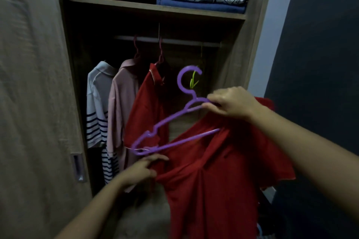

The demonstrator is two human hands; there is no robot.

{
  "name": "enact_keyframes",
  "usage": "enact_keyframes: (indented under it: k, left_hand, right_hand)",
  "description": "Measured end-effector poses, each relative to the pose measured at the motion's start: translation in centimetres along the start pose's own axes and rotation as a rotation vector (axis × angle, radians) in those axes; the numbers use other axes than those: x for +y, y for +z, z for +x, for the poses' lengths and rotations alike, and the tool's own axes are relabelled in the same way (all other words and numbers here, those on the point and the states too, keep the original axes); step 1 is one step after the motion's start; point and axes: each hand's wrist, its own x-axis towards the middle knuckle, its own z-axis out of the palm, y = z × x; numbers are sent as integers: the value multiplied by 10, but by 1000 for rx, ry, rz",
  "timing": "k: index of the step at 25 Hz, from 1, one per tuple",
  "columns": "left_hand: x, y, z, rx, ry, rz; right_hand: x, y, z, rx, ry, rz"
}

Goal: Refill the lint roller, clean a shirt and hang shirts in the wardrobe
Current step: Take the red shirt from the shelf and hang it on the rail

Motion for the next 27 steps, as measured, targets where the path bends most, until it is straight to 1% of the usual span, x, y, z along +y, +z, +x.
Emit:
enact_keyframes:
  k: [2,4,6,7,9,10,11,12,13,14,15,16,18,19,20,22,23,24,26,27]
  left_hand:
    - [-3,-33,-7,62,-81,-49]
    - [6,-51,-1,178,-88,116]
    - [43,-51,6,354,-35,366]
    - [61,-46,6,404,93,438]
    - [94,-40,-1,347,377,477]
    - [100,-43,-7,378,457,497]
    - [98,-50,-9,486,473,526]
    - [96,-61,-9,614,425,585]
    - [91,-73,-9,676,339,647]
    - [90,-84,-8,644,269,656]
    - [88,-94,-10,585,247,580]
    - [86,-103,-12,562,254,498]
    - [88,-117,-19,629,261,394]
    - [86,-123,-23,654,262,338]
    - [86,-128,-27,682,261,302]
    - [84,-133,-33,683,239,225]
    - [81,-135,-34,688,220,179]
    - [79,-137,-34,705,211,127]
    - [75,-144,-37,734,195,24]
    - [75,-149,-40,718,167,24]
  right_hand:
    - [-1,16,-24,-78,-14,-79]
    - [-11,33,-38,-167,-14,-121]
    - [-30,43,-33,-159,30,-101]
    - [-39,44,-28,-137,114,-35]
    - [-39,40,-20,-143,332,135]
    - [-35,36,-19,-122,388,204]
    - [-32,32,-19,-91,422,252]
    - [-30,27,-18,-43,439,280]
    - [-29,25,-17,0,456,304]
    - [-26,24,-15,20,478,338]
    - [-25,24,-12,27,504,378]
    - [-23,24,-10,41,537,409]
    - [-11,19,-10,42,633,438]
    - [-4,15,-15,-1,674,494]
    - [1,13,-21,-58,684,602]
    - [4,16,-33,-167,652,815]
    - [2,19,-35,-193,639,865]
    - [0,23,-35,-186,641,892]
    - [-4,28,-31,-102,674,926]
    - [-5,28,-29,-60,706,953]
